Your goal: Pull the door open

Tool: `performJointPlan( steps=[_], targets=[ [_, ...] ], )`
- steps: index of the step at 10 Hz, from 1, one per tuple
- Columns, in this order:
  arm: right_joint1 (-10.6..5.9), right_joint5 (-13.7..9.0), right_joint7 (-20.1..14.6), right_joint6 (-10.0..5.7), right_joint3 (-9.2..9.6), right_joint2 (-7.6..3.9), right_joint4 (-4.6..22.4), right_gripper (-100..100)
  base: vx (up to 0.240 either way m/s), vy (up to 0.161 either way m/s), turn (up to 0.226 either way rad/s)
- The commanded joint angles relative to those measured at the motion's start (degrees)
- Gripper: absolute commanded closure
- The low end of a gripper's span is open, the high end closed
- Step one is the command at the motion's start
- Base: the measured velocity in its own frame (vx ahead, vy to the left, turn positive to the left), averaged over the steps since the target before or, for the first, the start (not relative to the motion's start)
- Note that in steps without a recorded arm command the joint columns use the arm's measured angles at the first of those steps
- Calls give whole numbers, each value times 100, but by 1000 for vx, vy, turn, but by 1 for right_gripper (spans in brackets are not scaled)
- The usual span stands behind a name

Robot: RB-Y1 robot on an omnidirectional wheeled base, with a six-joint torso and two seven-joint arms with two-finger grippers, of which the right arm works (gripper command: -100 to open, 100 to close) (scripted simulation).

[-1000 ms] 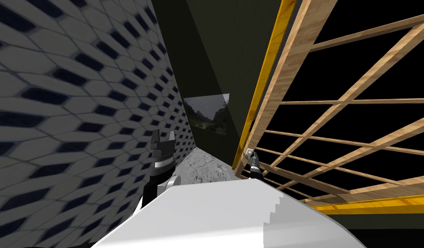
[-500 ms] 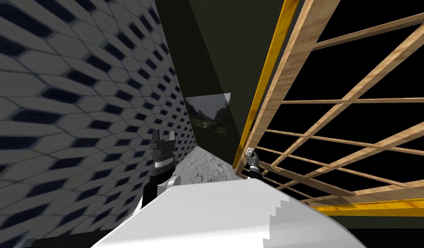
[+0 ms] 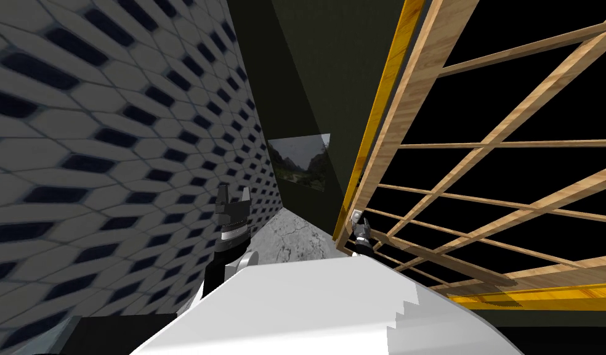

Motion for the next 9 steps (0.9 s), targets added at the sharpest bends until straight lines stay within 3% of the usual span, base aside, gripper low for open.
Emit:
performJointPlan(
  steps=[1, 9],
  targets=[
    [-12, -132, -286, -12, 54, 8, 0, -100, -45, 2, 46],
    [-64, -733, -1443, -62, 298, 47, -7, -100, -57, -7, 56]
  ],
)
